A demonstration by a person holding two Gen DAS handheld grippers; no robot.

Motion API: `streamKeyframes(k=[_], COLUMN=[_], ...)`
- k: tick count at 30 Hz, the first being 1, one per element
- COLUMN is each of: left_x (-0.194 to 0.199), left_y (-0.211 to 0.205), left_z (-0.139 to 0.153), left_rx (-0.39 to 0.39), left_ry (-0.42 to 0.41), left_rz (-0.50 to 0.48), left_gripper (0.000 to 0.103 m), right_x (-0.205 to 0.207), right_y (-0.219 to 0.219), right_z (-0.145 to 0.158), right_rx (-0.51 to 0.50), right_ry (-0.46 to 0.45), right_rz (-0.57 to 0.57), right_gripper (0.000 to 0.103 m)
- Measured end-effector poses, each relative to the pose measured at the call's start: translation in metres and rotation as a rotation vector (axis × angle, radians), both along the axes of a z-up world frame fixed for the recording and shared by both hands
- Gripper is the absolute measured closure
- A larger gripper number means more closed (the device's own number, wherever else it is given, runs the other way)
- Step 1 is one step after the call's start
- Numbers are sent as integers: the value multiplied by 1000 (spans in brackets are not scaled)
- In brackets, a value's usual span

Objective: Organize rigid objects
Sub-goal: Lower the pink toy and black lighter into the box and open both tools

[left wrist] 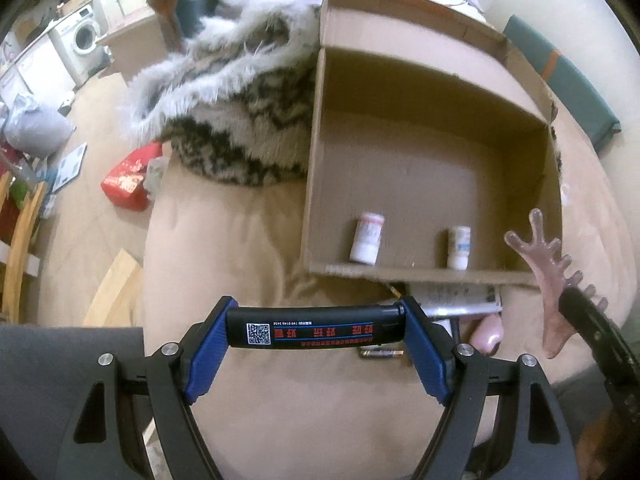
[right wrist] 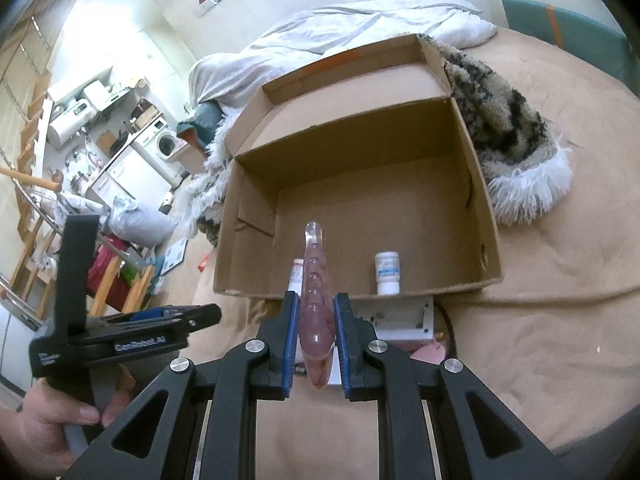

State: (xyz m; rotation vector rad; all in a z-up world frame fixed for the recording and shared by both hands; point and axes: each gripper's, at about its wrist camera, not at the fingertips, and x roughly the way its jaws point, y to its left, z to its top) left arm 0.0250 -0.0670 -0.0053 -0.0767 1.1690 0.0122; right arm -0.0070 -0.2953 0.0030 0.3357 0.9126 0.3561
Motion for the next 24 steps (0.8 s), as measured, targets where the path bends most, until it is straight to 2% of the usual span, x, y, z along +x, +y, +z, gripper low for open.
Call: streamKeyframes(k=[10, 15, 19, 24], left_x=[36, 57, 70, 88], left_y=[-13, -25, -36, -50], left_z=[18, 23, 19, 0], left_rx=[14, -14, -8, -5], left_ry=[-44, -61, -65, -37], left_rz=[-41, -59, -93, -121], left_gripper=[24, 24, 24, 24], right_x=[35, 60, 82, 105], right_y=[0, 2, 4, 5], right_z=[9, 11, 6, -11], right_rx=[-21, -48, -66, -79], right_ry=[-10, -14, 3, 37], right_rz=[9, 18, 23, 23], right_gripper=[85, 85, 85, 85])
